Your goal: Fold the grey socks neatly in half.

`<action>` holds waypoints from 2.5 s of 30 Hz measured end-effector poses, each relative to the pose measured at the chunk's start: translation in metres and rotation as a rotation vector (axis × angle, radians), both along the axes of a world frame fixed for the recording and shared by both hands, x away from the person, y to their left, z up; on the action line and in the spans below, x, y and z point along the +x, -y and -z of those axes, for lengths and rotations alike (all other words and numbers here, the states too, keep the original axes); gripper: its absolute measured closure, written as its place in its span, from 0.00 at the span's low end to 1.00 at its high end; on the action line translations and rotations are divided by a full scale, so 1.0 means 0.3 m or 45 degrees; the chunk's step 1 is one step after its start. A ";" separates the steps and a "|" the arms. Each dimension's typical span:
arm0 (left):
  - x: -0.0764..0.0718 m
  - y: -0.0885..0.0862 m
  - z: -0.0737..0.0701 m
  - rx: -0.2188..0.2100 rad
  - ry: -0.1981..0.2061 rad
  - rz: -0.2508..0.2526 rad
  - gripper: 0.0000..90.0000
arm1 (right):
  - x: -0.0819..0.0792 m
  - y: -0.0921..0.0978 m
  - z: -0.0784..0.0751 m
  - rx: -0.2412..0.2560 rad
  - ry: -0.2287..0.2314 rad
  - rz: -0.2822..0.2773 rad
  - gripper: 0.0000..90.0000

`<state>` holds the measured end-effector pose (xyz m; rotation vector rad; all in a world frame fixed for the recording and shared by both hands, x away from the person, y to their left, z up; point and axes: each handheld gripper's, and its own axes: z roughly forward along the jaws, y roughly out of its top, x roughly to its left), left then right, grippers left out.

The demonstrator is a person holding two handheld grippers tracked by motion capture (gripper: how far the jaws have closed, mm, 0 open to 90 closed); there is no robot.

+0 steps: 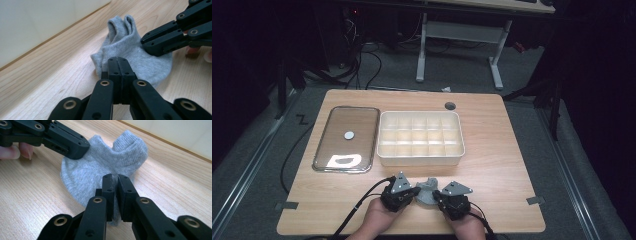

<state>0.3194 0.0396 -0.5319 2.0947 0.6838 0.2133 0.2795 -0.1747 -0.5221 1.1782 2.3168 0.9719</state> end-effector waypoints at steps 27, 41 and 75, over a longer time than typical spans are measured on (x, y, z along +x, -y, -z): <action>-0.030 0.061 0.000 0.051 0.062 -0.047 0.98 | 0.002 -0.006 0.010 0.020 0.028 0.032 0.95; -0.028 0.057 -0.001 0.039 0.046 -0.044 0.96 | -0.028 0.020 -0.021 0.118 -0.036 0.177 0.71; -0.034 0.070 0.000 -0.002 0.006 -0.074 0.94 | 0.015 0.003 -0.002 0.222 -0.159 0.143 0.91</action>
